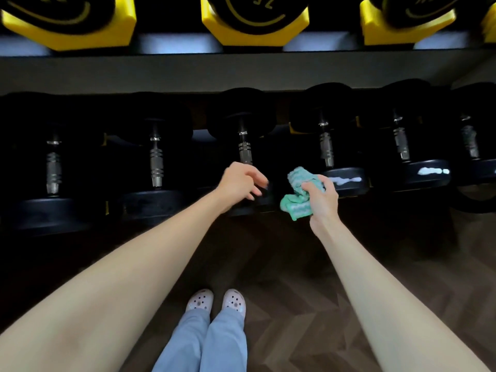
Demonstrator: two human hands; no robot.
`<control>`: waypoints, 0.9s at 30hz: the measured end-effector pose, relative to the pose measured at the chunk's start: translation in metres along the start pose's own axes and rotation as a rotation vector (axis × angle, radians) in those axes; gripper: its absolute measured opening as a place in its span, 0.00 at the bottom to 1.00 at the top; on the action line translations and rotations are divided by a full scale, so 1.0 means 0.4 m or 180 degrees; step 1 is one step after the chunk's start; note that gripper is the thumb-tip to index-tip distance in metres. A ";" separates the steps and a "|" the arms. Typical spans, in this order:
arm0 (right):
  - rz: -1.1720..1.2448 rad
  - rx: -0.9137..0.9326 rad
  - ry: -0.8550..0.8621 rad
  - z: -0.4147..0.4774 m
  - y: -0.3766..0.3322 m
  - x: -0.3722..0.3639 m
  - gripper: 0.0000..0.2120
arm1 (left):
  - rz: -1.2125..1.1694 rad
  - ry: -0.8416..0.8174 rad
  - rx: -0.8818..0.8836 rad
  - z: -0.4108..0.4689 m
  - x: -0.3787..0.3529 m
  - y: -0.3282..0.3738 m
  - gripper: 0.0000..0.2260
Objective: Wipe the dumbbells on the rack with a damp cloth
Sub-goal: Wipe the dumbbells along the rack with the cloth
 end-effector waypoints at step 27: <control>-0.2609 0.1756 -0.1022 -0.179 0.139 -0.174 0.19 | -0.0711 0.0079 0.1147 0.020 0.166 -0.108 0.26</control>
Point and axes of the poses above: each hand's wrist, its own z-axis towards the middle knuckle, its own x-axis out of the back of the hand, y = z × x, the point moved 1 cm from there along z, towards the middle knuckle, and after that the axes turned 4 degrees about -x, right-handed, at the moved point
